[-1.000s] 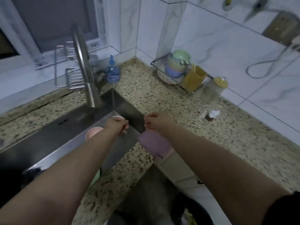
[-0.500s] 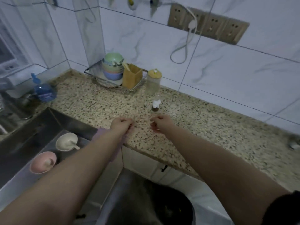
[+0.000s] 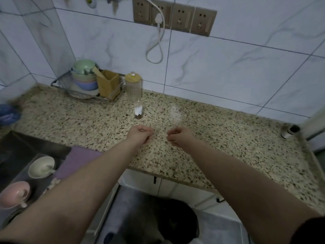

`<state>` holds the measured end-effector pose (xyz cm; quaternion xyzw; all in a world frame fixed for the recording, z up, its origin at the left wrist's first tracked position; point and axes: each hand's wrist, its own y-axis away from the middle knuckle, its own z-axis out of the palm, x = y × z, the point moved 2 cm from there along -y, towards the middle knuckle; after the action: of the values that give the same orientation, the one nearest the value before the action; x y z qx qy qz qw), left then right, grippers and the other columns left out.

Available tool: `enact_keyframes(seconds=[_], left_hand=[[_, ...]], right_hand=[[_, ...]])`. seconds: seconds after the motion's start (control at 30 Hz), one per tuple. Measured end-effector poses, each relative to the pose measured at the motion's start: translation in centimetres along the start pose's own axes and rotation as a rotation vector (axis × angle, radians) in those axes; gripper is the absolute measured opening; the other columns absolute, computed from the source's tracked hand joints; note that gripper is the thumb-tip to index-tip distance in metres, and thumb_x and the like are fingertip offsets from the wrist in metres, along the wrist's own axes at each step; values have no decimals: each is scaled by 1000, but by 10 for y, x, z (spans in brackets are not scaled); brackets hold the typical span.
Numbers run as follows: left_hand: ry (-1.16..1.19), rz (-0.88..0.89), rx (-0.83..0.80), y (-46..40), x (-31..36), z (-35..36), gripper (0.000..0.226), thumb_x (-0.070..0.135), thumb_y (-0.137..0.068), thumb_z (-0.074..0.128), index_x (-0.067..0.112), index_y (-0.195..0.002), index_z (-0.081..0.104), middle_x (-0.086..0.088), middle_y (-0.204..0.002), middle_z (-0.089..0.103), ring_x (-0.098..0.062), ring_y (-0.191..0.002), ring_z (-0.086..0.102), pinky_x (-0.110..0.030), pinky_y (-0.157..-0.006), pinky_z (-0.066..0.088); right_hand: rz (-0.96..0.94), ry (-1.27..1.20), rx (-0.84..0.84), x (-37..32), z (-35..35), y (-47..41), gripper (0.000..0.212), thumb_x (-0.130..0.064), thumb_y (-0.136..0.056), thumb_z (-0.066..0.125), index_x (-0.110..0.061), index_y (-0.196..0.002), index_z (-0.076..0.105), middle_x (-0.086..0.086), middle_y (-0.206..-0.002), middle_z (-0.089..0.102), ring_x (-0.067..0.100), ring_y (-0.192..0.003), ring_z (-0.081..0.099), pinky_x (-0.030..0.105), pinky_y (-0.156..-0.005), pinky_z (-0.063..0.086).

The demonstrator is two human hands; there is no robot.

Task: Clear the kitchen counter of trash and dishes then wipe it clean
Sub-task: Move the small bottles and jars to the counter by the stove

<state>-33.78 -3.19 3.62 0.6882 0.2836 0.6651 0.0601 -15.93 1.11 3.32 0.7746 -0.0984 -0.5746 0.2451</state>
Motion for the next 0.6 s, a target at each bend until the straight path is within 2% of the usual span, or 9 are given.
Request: enact_keyframes(seconds=[0.07, 0.13, 0.3, 0.43, 0.53, 0.6], left_hand=[[-40, 2, -24, 0, 3, 13, 9, -5, -88, 63, 2, -87, 67, -12, -71, 63, -13, -50, 56, -18, -43, 48], [-70, -11, -58, -2, 5, 28, 10, -5, -87, 65, 0, -95, 68, -12, -73, 64, -13, -52, 56, -15, -41, 48], [-226, 16, -178, -15, 10, 58, 11, 3, -80, 76, 12, -84, 71, -7, -70, 63, -14, -54, 52, -23, -51, 47], [-286, 1, -296, -27, 23, 94, 15, 4, -80, 77, 10, -92, 70, -9, -75, 64, -16, -56, 52, -25, -51, 44], [-342, 46, -383, -31, 32, 121, 15, 3, -80, 77, 10, -90, 70, -10, -82, 67, -17, -59, 54, -25, -57, 47], [-411, 83, -443, -35, 35, 138, 15, 6, -83, 75, 9, -96, 69, -10, -89, 68, -16, -63, 55, -24, -58, 46]], right_hand=[[5, 3, 20, 6, -12, 2, 16, 7, -82, 70, -7, -80, 63, 11, -69, 62, 16, -58, 58, 21, -47, 47], [24, 3, 68, 13, -25, 2, 15, 3, -83, 71, -10, -78, 64, 11, -73, 65, 17, -64, 61, 23, -50, 47], [60, -6, 166, 28, -59, 7, 11, -8, -82, 76, -14, -84, 67, 4, -79, 67, 11, -69, 63, 21, -53, 46], [102, 2, 245, 38, -98, 20, 5, -16, -85, 75, -16, -87, 71, 5, -85, 70, 12, -72, 64, 22, -53, 47], [108, -55, 378, 39, -132, 27, 7, -14, -86, 74, -17, -81, 71, 4, -82, 69, 13, -66, 62, 22, -49, 45], [130, -109, 472, 40, -150, 31, 3, -13, -86, 74, -13, -83, 72, 7, -80, 69, 13, -56, 58, 24, -46, 43]])
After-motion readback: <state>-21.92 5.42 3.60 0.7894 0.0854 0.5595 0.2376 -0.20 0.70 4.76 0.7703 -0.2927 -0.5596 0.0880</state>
